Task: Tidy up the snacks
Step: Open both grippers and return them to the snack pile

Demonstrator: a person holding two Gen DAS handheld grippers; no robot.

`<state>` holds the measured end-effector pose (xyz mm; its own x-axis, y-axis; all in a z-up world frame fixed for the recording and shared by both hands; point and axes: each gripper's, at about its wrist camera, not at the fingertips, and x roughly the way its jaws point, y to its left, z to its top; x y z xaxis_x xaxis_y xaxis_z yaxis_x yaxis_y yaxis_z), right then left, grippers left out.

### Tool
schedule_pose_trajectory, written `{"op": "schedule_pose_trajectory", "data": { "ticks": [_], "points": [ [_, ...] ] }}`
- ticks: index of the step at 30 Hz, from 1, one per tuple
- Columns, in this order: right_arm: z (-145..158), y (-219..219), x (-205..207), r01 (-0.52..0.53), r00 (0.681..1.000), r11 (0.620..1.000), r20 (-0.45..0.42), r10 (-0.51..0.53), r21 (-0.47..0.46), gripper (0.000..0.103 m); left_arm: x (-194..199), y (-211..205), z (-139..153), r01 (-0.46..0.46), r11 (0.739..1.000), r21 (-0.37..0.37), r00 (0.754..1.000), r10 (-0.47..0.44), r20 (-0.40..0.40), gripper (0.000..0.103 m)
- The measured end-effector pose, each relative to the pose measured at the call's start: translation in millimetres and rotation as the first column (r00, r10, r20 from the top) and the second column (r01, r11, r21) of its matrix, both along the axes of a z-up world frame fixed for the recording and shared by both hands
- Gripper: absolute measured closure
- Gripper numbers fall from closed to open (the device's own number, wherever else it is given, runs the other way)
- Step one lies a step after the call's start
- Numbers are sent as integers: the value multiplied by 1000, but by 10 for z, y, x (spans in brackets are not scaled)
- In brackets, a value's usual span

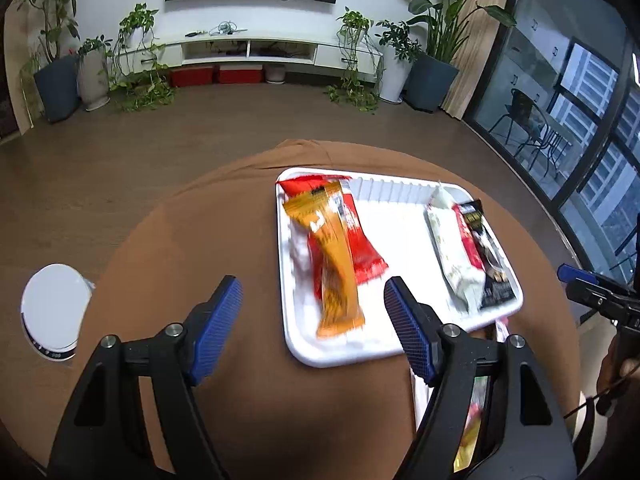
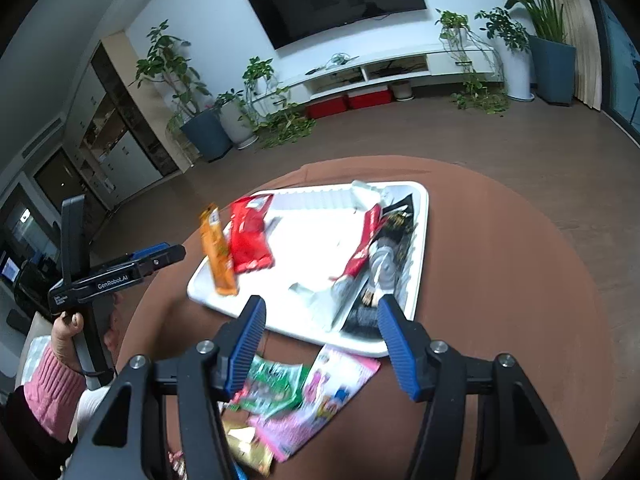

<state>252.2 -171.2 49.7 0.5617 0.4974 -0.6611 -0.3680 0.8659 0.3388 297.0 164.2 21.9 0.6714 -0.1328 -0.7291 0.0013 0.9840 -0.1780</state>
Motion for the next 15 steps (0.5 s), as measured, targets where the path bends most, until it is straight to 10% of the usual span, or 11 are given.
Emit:
{"op": "schedule_pose_trajectory", "data": {
  "ticks": [15],
  "points": [
    [-237,389,-1230,-129,987,991,-97,130,21,37,-1729,-412,117,97,995,34,995,-96,-40,31]
  ]
}}
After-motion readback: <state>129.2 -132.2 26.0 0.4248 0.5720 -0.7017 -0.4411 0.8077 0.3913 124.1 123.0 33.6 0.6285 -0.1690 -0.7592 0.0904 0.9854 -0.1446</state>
